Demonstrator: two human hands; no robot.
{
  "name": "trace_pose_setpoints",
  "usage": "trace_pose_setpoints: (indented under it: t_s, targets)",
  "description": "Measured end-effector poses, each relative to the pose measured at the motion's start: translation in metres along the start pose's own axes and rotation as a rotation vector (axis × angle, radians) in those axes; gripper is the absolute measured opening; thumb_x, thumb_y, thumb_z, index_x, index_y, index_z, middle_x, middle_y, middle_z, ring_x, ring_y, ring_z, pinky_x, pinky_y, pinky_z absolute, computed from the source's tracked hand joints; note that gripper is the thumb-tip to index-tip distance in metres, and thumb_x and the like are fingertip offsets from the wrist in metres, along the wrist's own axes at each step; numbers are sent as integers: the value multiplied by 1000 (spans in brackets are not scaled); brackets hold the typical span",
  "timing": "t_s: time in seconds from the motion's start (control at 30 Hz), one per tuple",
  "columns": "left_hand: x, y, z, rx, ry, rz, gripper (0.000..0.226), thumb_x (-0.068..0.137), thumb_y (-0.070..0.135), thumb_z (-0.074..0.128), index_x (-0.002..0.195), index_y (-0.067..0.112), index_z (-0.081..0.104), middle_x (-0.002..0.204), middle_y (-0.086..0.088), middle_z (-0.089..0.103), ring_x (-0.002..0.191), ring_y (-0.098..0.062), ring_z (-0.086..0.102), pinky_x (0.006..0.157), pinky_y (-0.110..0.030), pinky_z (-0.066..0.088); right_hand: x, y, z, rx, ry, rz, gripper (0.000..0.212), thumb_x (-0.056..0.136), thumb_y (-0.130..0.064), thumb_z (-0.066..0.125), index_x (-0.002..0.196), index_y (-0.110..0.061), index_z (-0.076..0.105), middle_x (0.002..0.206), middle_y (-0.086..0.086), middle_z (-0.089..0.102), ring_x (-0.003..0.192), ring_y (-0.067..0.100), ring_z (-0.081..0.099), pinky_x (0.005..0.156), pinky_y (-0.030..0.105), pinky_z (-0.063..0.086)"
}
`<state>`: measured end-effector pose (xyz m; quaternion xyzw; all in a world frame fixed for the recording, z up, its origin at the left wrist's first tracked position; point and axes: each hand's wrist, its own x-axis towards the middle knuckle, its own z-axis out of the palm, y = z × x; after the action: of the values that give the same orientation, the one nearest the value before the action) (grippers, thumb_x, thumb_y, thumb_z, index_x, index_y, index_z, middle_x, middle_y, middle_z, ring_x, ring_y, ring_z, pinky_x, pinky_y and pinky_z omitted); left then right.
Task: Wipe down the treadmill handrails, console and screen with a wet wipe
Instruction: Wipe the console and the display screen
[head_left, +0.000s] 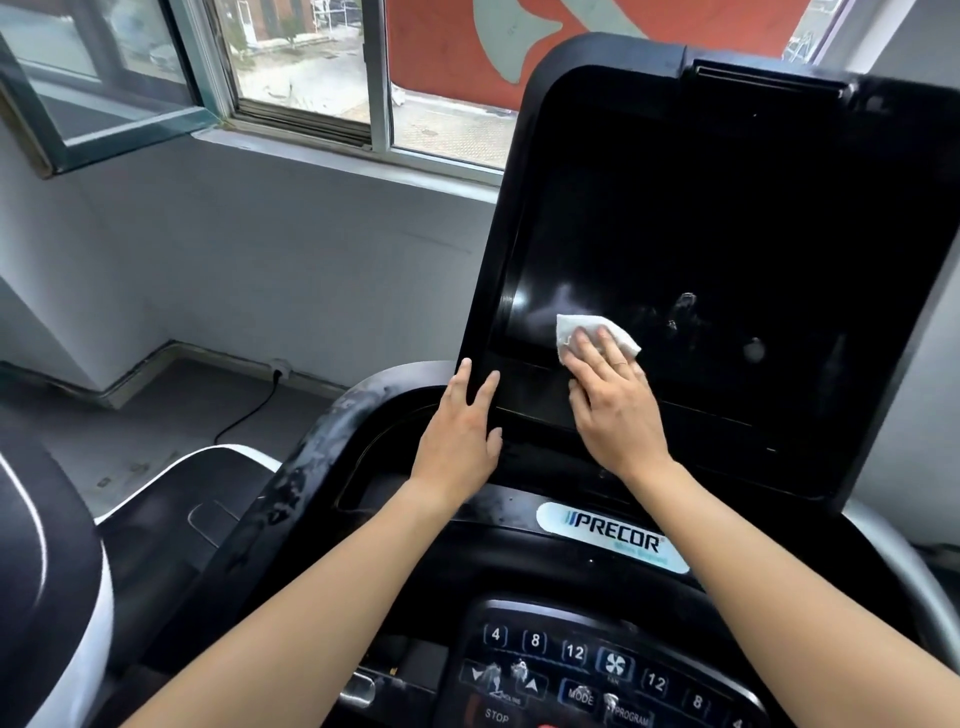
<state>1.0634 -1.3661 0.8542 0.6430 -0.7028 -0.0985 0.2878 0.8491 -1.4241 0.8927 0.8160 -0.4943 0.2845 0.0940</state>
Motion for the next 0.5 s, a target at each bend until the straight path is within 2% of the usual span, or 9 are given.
trace_pose_setpoints:
  t_s: [0.1, 0.17, 0.23, 0.3, 0.4, 0.5]
  targets:
    - [-5, 0, 2, 18, -5, -15, 79, 98, 30, 64, 164, 27, 20, 172, -10, 4, 154, -27, 25, 115, -33, 41, -22, -10, 15, -30, -91, -167, 51, 98, -16, 56, 148, -19, 53, 161, -2, 42, 156, 19, 20, 124, 41, 23]
    - [-8, 0, 5, 35, -10, -28, 81, 97, 31, 64, 164, 26, 18, 172, -11, 4, 155, -28, 23, 117, -34, 38, -39, -8, 22, -69, -195, -332, 55, 95, -16, 56, 150, -19, 52, 161, -3, 41, 157, 20, 20, 126, 39, 20]
    - [-9, 2, 7, 47, -17, -41, 83, 97, 31, 64, 165, 26, 15, 172, -13, 3, 155, -29, 21, 118, -35, 38, -46, -3, 23, -97, -242, -422, 53, 94, -17, 57, 146, -19, 56, 163, -4, 38, 157, 19, 19, 127, 40, 19]
    - [-11, 4, 9, 37, -26, -59, 83, 98, 30, 63, 165, 26, 13, 171, -13, 1, 156, -31, 19, 119, -39, 38, -42, 0, 19, -96, -217, -387, 55, 92, -14, 59, 147, -20, 55, 162, -3, 40, 156, 18, 21, 127, 41, 21]
    - [-11, 7, 11, 3, -42, -79, 84, 98, 28, 62, 165, 24, 11, 171, -16, 0, 157, -33, 14, 122, -41, 33, -34, -5, 14, -54, -138, -185, 61, 94, -10, 58, 153, -20, 47, 162, -3, 40, 157, 16, 19, 127, 41, 20]
    - [-10, 10, 12, -5, -38, -89, 84, 99, 27, 61, 165, 23, 10, 171, -17, -1, 157, -34, 12, 124, -39, 30, -35, -18, 19, -50, -130, -164, 60, 96, -14, 57, 155, -21, 45, 163, -2, 36, 158, 19, 15, 128, 44, 16]
